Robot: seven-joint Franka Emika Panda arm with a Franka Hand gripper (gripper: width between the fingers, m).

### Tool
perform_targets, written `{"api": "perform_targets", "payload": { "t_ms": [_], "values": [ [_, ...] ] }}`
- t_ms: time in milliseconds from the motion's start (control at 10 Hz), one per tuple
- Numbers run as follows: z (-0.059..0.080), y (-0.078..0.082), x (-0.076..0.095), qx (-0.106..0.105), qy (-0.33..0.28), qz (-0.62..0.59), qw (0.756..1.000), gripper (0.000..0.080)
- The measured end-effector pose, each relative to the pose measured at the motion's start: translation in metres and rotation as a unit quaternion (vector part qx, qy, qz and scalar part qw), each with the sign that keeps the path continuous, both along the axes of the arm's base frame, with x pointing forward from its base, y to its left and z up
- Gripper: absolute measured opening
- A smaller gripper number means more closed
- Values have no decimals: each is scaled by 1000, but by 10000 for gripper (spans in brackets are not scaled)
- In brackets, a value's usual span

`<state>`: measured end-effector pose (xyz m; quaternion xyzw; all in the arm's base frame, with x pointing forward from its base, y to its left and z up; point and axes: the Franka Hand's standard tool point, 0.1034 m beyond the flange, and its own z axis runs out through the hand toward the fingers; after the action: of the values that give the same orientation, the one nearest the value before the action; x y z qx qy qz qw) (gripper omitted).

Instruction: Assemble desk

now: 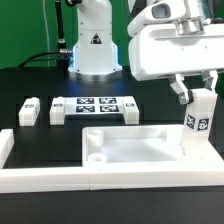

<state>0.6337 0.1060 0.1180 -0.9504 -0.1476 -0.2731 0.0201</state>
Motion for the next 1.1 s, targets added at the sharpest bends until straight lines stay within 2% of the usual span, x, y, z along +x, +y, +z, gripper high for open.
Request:
{"api": "perform_targets", "payload": {
  "t_ms": [300,400,500,600,1100],
  "values": [
    [0,0,0,0,-2,0,1000,291],
    [0,0,0,0,-2,0,1000,496],
    [0,0,0,0,-2,0,1000,600],
    [0,0,0,0,-2,0,1000,634],
    [0,0,0,0,-2,0,1000,649]
  ]
}}
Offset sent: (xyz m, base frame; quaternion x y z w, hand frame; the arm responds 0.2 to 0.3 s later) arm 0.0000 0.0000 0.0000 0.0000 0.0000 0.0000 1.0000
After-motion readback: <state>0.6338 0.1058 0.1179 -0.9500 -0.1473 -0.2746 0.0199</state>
